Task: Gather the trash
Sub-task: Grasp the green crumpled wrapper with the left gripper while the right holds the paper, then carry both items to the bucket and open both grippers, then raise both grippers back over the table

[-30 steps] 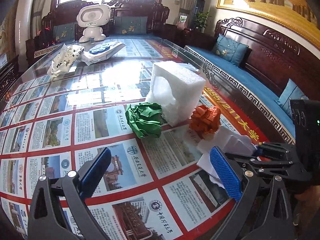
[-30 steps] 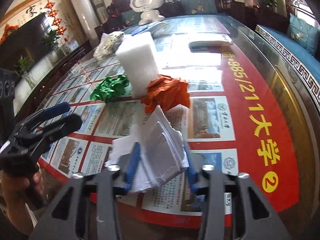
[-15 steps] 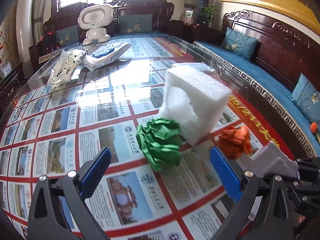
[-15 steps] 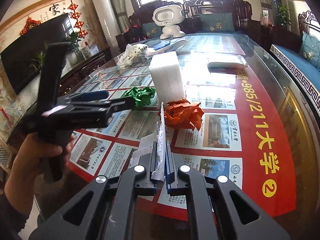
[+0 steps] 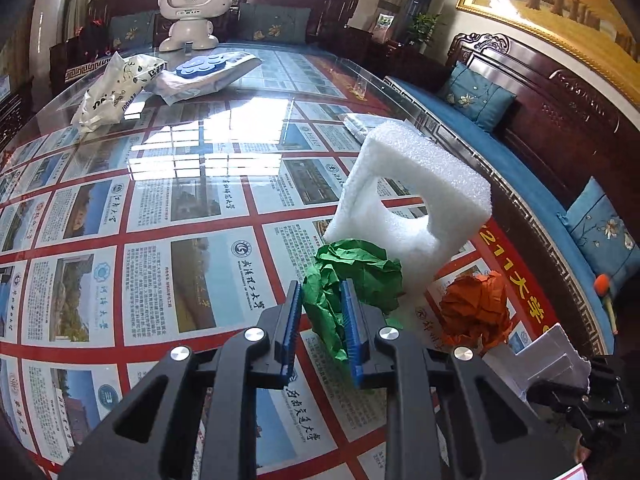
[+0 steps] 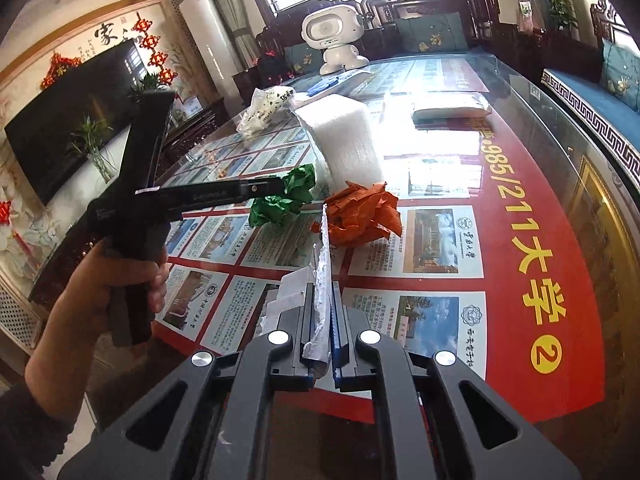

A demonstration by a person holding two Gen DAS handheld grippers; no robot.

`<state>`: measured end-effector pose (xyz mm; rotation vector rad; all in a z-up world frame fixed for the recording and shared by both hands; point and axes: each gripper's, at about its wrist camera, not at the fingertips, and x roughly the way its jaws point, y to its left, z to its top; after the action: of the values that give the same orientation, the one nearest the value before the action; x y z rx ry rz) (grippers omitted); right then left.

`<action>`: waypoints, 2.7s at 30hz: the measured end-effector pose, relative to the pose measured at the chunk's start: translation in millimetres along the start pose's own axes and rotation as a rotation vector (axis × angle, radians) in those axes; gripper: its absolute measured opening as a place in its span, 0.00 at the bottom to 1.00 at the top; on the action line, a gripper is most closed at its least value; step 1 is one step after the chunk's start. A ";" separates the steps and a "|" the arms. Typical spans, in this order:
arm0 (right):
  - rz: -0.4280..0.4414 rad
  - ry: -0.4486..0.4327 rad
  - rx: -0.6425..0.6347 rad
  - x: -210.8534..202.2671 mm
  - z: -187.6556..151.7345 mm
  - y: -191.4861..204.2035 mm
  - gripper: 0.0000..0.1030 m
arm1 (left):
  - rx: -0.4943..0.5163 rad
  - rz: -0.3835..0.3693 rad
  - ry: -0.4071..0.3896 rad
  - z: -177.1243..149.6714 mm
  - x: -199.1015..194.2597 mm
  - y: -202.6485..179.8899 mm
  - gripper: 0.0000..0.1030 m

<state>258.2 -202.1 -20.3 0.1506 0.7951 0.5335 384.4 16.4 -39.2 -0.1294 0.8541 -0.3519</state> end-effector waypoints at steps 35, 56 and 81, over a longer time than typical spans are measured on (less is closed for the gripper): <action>0.105 0.207 -0.081 -165.8 -273.0 111.3 0.06 | 0.277 -0.219 0.104 -335.3 -229.3 -125.9 0.20; 0.057 0.311 -0.047 -132.2 -321.3 100.1 0.56 | 0.260 -0.203 0.274 -403.6 -183.8 -131.1 0.20; 0.072 0.120 -0.116 -156.2 -278.5 104.3 0.70 | 0.290 -0.201 0.077 -356.3 -216.6 -133.2 0.86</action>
<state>-72.1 -211.1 -80.9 0.0405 0.8754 0.6600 -49.4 -21.3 -83.8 0.0686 0.8591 -0.6685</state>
